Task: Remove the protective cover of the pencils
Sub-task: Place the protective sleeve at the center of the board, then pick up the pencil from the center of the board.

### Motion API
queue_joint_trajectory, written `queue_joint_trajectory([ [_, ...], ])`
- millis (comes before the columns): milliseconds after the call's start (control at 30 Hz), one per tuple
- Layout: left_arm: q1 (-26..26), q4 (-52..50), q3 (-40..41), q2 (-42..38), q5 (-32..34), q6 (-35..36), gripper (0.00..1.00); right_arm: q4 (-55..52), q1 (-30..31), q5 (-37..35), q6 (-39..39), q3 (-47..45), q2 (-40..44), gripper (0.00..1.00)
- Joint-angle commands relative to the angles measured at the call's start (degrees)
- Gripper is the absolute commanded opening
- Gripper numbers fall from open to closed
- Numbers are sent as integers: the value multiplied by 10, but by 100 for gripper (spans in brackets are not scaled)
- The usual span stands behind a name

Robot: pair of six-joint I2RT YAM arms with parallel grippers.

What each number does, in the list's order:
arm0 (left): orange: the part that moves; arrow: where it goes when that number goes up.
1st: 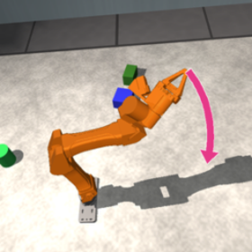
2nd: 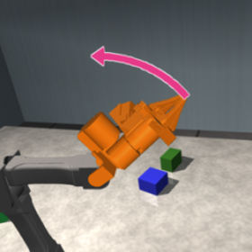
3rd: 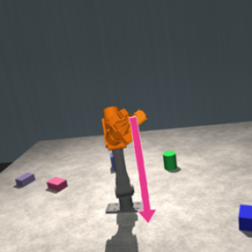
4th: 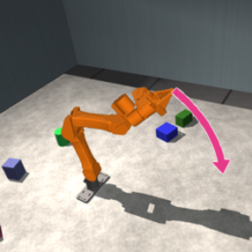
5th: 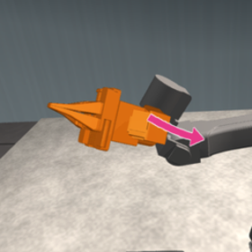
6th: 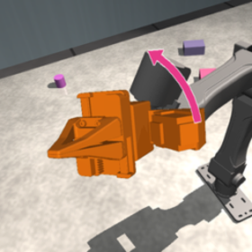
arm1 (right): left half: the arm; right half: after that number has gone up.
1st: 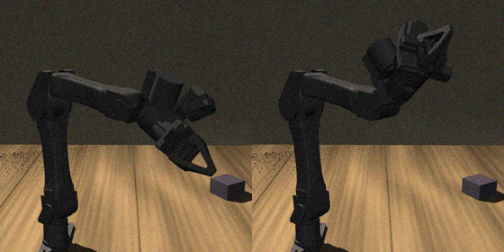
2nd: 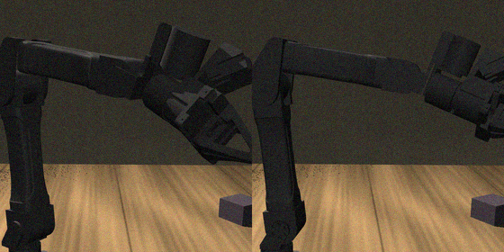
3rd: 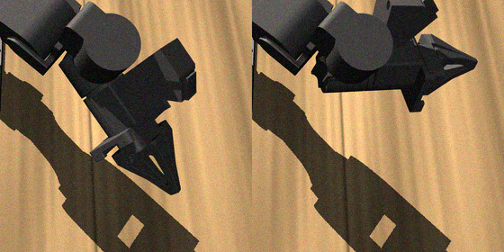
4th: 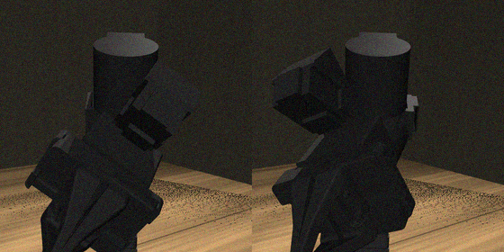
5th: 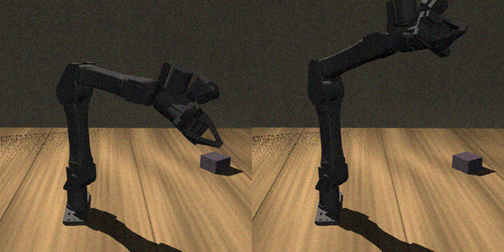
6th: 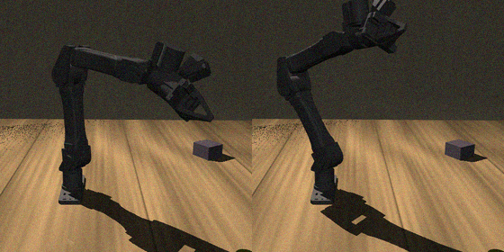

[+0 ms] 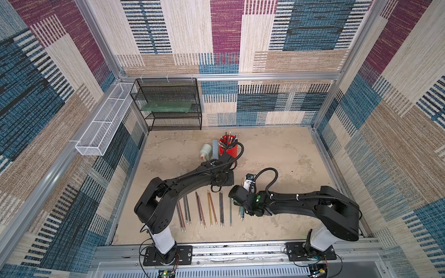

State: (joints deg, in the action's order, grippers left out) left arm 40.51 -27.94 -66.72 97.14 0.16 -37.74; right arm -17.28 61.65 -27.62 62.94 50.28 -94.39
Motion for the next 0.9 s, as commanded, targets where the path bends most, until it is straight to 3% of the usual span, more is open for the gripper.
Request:
queue_joint_trajectory([
  [0,-2,37,32,-43,20,-12,35,-16,0,-10,-6,10,-12,25],
  [867,-27,119,191,-243,31,-48,43,-39,-15,-12,-34,44,-55,24],
])
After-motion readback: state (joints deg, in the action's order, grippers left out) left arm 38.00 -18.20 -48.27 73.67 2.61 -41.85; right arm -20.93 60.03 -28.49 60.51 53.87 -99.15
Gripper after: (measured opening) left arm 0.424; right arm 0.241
